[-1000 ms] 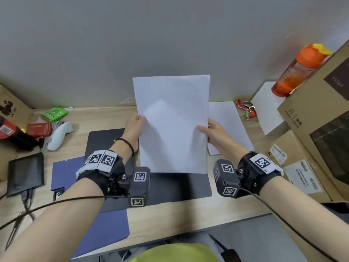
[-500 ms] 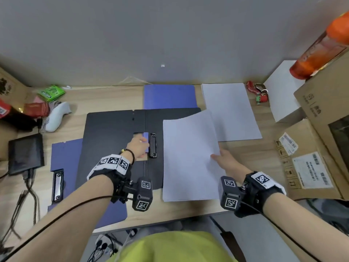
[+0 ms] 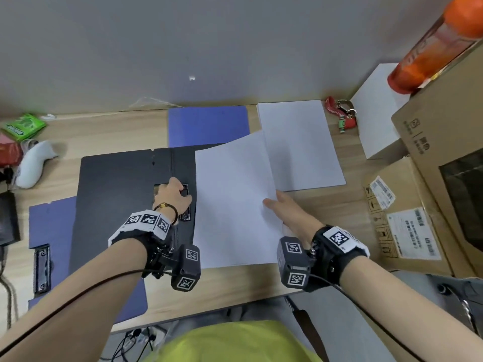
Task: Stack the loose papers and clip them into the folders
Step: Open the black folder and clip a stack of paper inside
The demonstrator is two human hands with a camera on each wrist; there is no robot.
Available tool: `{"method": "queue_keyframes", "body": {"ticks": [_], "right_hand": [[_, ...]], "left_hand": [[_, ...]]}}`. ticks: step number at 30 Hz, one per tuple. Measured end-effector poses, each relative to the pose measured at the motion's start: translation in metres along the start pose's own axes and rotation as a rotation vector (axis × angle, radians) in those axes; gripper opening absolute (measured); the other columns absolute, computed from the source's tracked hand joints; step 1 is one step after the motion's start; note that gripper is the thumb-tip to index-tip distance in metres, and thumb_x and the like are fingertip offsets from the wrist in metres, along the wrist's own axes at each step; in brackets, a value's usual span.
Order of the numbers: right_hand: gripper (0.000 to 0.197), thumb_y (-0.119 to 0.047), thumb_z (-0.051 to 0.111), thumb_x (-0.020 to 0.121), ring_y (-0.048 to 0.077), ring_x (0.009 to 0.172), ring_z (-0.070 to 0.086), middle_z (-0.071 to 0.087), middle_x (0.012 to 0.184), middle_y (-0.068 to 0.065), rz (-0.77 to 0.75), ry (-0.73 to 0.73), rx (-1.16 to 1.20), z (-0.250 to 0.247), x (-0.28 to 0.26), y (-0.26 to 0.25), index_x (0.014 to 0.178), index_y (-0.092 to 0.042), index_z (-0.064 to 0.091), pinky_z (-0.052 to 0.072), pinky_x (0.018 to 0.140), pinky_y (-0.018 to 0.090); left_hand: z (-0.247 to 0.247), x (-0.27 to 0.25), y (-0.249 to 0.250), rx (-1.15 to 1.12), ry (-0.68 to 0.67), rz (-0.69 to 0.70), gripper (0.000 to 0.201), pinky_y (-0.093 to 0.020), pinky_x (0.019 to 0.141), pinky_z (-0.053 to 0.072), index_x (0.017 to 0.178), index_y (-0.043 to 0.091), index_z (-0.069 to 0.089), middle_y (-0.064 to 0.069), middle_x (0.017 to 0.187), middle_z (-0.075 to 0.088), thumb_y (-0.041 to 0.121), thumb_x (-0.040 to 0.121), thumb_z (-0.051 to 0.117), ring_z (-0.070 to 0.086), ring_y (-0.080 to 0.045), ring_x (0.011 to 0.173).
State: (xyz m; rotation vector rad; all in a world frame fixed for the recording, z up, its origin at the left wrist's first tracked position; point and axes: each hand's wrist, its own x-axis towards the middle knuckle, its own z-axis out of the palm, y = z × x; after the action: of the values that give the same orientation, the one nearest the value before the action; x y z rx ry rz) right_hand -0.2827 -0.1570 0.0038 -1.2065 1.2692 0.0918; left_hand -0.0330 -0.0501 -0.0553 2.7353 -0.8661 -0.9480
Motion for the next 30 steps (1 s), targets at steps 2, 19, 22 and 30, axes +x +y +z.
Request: {"method": "queue_keyframes", "body": {"ticks": [2, 19, 22, 30], "right_hand": [[0.045, -0.023, 0.042, 0.100, 0.011, 0.127, 0.039, 0.036, 0.136, -0.015, -0.008, -0.007, 0.010, 0.006, 0.004, -0.001, 0.143, -0.017, 0.032, 0.031, 0.103, 0.026], [0.039, -0.014, 0.040, 0.100, 0.010, 0.121, 0.045, 0.047, 0.121, -0.011, -0.142, 0.002, -0.033, 0.013, 0.007, -0.006, 0.140, -0.013, 0.040, 0.032, 0.092, 0.022], [0.041, -0.014, 0.038, 0.100, 0.007, 0.115, 0.042, 0.045, 0.125, -0.008, -0.170, 0.041, -0.103, 0.018, 0.009, -0.013, 0.141, -0.012, 0.038, 0.031, 0.091, 0.022], [0.034, -0.015, 0.039, 0.098, 0.018, 0.103, 0.052, 0.054, 0.112, -0.001, -0.243, 0.097, -0.297, 0.017, 0.014, -0.027, 0.130, -0.013, 0.050, 0.036, 0.085, 0.024]], "left_hand": [[-0.002, 0.000, 0.004, 0.072, -0.015, 0.012, 0.040, -0.043, 0.081, 0.045, 0.119, 0.007, 0.041, -0.024, 0.122, 0.048, 0.026, 0.089, 0.059, 0.052, -0.042, 0.107], [-0.022, -0.002, -0.011, 0.004, -0.171, 0.135, 0.052, -0.039, 0.091, 0.045, 0.141, 0.010, 0.032, -0.016, 0.124, 0.054, 0.023, 0.094, 0.050, 0.053, -0.036, 0.109], [-0.022, -0.004, -0.013, -0.074, -0.145, 0.118, 0.054, -0.040, 0.095, 0.046, 0.141, 0.011, 0.032, -0.014, 0.125, 0.055, 0.024, 0.093, 0.054, 0.054, -0.034, 0.111], [-0.025, -0.004, -0.014, -0.137, -0.140, 0.140, 0.052, -0.035, 0.091, 0.049, 0.141, 0.012, 0.038, -0.009, 0.115, 0.061, 0.021, 0.092, 0.055, 0.060, -0.028, 0.101]]}}
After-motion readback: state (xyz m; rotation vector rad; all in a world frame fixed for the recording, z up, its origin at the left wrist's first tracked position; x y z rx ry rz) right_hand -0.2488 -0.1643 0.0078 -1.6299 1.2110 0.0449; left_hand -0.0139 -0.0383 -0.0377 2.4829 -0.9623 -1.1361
